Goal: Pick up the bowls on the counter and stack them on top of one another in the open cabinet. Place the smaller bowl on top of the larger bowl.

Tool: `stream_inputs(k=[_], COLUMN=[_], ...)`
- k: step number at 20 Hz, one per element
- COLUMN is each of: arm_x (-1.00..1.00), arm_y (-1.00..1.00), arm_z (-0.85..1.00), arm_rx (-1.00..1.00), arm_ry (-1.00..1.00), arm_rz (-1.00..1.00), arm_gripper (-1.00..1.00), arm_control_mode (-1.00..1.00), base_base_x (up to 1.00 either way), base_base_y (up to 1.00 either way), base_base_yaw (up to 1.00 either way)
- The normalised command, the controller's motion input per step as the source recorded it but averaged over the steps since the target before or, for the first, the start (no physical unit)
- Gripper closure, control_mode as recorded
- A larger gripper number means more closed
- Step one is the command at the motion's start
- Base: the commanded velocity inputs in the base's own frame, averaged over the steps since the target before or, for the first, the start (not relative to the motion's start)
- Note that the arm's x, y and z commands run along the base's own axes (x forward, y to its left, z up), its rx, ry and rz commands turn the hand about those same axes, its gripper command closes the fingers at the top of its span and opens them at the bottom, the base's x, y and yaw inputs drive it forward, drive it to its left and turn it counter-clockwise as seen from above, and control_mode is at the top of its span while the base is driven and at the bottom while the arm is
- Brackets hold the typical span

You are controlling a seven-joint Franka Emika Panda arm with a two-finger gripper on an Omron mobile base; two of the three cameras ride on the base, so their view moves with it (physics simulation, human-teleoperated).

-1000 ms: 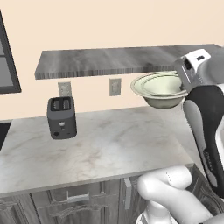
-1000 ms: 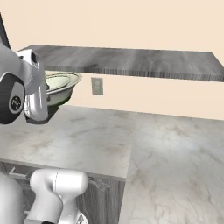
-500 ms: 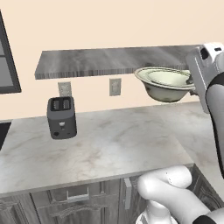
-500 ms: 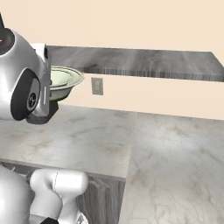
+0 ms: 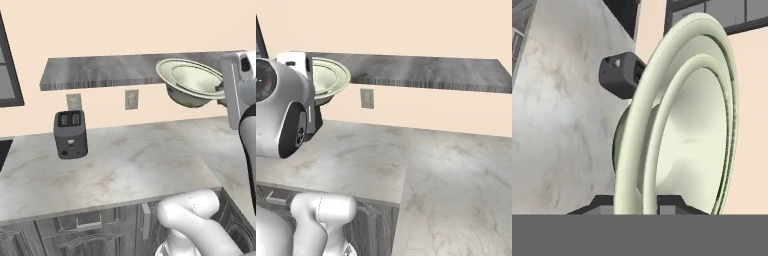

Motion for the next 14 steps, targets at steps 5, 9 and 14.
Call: stream_inputs(k=[5,9,14], arm_x=[0.19,0.37,0.33], arm_y=[0.0,0.0,0.0], arm_z=[0.02,0.14,0.32], arm_rx=[0.02,0.0,0.0], arm_ry=[-0.13,-0.02,0.01], arm_rz=[0.0,0.0,0.0], arm_gripper=[1.0,1.0,1.0], arm_control_mode=[-1.0,-1.0,-1.0], base_base_x=[0.0,0.0,0.0], base_base_y=[0.0,0.0,0.0], base_base_yaw=[0.0,0.0,0.0])
